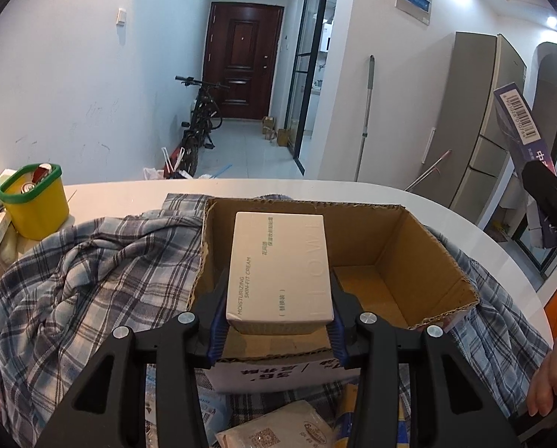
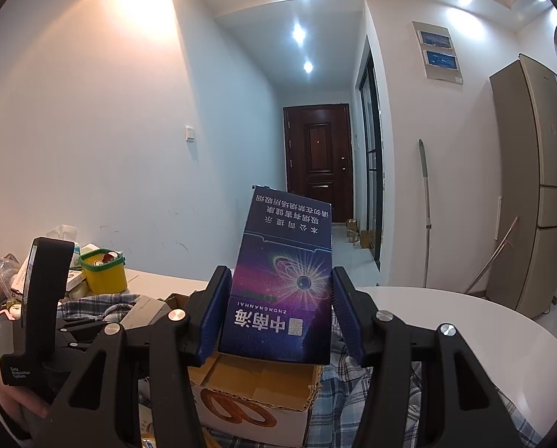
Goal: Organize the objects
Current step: 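Carry the white box into the cardboard box and open the left gripper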
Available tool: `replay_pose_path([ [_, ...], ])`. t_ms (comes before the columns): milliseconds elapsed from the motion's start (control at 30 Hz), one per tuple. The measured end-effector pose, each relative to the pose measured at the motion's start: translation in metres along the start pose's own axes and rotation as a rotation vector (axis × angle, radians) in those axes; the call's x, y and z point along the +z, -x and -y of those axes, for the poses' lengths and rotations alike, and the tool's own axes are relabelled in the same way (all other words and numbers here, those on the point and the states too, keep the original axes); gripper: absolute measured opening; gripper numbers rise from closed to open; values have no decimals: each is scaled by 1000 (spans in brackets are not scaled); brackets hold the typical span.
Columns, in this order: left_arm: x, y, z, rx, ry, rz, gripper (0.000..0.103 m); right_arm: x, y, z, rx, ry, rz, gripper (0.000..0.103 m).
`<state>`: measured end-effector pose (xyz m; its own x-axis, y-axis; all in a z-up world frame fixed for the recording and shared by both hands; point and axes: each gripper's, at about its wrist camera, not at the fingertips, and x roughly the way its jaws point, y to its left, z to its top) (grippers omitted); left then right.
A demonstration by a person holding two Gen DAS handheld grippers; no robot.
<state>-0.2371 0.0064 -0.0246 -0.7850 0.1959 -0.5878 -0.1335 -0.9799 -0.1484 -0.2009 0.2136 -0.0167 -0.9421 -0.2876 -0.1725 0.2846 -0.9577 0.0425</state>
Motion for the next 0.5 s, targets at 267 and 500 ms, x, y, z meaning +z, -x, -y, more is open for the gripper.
replay_pose_path([
  [267, 0, 7, 4, 15, -25, 24, 55, 0, 0, 0, -1, -1, 1, 53],
  [500, 4, 46, -3, 56, 32, 238, 86, -1, 0, 1, 0, 0, 2, 53],
])
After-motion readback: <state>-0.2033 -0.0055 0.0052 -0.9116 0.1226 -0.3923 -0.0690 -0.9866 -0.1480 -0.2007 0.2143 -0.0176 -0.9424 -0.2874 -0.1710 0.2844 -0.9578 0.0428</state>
